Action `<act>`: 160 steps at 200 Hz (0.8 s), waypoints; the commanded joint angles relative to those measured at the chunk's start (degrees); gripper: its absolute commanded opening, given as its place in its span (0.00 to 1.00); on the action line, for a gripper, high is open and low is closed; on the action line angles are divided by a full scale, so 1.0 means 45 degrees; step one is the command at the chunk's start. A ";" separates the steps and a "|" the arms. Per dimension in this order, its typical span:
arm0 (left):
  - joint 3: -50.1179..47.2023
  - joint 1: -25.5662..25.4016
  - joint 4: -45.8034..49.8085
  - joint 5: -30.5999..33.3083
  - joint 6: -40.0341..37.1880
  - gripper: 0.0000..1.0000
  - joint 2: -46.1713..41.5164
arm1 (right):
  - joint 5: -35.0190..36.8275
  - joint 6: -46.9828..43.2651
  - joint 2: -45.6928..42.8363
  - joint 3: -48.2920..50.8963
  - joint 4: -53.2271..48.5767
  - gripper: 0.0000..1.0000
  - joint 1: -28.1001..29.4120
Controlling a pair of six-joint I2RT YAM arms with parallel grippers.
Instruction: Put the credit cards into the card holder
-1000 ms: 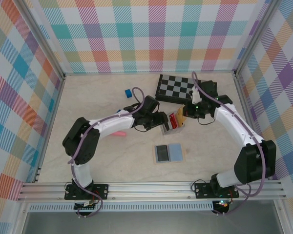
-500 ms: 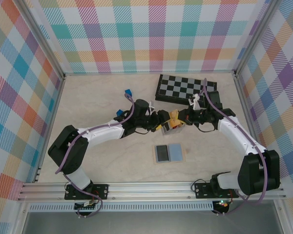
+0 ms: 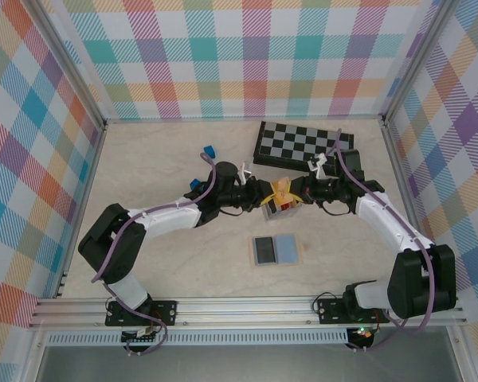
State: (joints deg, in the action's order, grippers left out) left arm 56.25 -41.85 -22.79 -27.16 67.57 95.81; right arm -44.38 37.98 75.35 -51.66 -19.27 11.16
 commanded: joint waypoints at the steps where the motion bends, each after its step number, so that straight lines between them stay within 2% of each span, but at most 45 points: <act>1: -0.0279 0.0046 -0.0889 -0.0225 0.0042 0.05 -0.0456 | -0.0361 0.0329 0.0013 0.0328 0.0385 0.11 -0.0053; 20: -0.0404 0.0061 -0.0970 -0.0225 0.0040 0.00 -0.0548 | -0.0411 0.0351 0.0018 0.0424 0.0422 0.13 -0.0058; 49: -0.0536 0.0059 -0.1052 -0.0215 0.0057 0.00 -0.0646 | -0.0448 0.0237 -0.0119 0.0559 0.0275 0.17 -0.0058; 70: -0.0647 0.0051 -0.0985 -0.0158 0.0048 0.00 -0.0762 | -0.0163 0.0093 -0.0262 0.0618 -0.0054 0.30 -0.0058; 80: -0.0746 0.0056 -0.0764 -0.0052 0.0008 0.00 -0.0867 | 0.0413 -0.0105 -0.0446 0.0640 -0.0512 0.33 -0.0058; 98: -0.1055 0.0060 0.0117 0.0215 -0.0308 0.00 -0.1223 | 0.1918 -0.0553 -0.0825 0.0687 -0.1651 0.45 -0.0058; 111: -0.1386 0.0048 0.1012 0.0479 -0.0705 0.00 -0.1526 | 0.2359 -0.0877 -0.1066 0.0894 -0.2007 0.49 -0.0057; 117: -0.1551 0.0016 0.1477 0.0620 -0.0872 0.00 -0.1679 | 0.2472 -0.0978 -0.1145 0.0989 -0.2166 0.49 -0.0029; 132: -0.2092 -0.0173 0.2012 0.0915 -0.1146 0.00 -0.1957 | 0.2498 -0.1225 -0.1236 0.1333 -0.2297 0.41 0.0158; 160: -0.2712 -0.0995 0.2451 0.1569 -0.1504 0.00 -0.2075 | 0.3414 -0.1380 -0.1147 0.1870 -0.2623 0.28 0.1299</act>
State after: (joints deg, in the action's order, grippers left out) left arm 46.02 -43.07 -16.27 -23.22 64.01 87.81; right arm -33.06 33.89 70.17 -45.65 -27.49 13.15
